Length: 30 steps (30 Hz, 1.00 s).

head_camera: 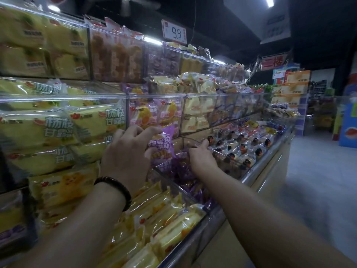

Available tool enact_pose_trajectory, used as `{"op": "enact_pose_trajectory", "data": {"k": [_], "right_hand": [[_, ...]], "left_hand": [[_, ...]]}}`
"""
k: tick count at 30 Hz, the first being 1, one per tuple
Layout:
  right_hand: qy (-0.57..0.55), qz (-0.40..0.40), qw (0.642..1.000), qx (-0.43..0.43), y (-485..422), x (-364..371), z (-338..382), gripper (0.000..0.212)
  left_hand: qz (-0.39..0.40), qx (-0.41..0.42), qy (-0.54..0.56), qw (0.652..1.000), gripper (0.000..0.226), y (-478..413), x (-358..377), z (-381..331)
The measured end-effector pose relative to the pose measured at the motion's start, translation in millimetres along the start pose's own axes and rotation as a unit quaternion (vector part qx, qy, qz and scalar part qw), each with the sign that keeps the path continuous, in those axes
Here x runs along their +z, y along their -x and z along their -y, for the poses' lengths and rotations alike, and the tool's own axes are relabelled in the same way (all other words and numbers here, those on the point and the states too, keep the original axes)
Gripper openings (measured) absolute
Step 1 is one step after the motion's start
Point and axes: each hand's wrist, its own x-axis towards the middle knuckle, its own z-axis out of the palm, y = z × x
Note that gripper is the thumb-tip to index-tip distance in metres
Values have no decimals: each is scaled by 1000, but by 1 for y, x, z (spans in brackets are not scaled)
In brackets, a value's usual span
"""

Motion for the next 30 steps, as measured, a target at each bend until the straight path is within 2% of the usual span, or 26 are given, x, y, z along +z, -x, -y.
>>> {"op": "enact_pose_trajectory", "data": {"k": [4, 8, 12, 14, 15, 17, 19, 21, 23, 24, 26, 28, 30], "right_hand": [[-37, 39, 998, -27, -10, -2, -10, 47], [-32, 50, 997, -58, -19, 10, -7, 41], [-104, -61, 993, -14, -18, 16, -11, 38], [-119, -84, 989, -14, -10, 1, -13, 38], [-157, -113, 981, -30, -5, -12, -12, 41], [-299, -168, 933, -106, 8, -46, -9, 46], [-355, -124, 894, -245, 27, -84, 0, 53], [-236, -73, 899, -362, 46, -114, 15, 58], [-59, -86, 905, -413, 56, -126, 30, 43], [-7, -87, 908, -410, 56, -127, 35, 34], [19, -87, 919, -383, 53, -124, 39, 25], [7, -99, 932, -348, 48, -124, 34, 27], [0, -105, 943, -315, 41, -123, 26, 32]], "left_hand": [[1, -5, 13, 1000, 46, -1, 0, 0], [6, 0, 25, 1000, 45, -1, 0, -2], [3, -5, 49, 999, 46, -1, -1, -2], [5, -14, 56, 998, 47, -3, -1, -2], [6, -19, 60, 998, 48, -2, -1, -2], [5, -19, 63, 998, 50, -2, -2, -4], [8, -15, 60, 998, 52, -1, -2, -7], [12, -19, 66, 998, 51, -2, -3, -10], [21, -8, 85, 996, 45, -2, -2, -12], [29, -3, 102, 994, 43, -1, -2, -12], [40, -7, 163, 986, 40, 0, -2, -11], [25, -20, 214, 976, 41, 0, -3, -11], [-7, -34, 197, 980, 41, -1, -4, -11]]}}
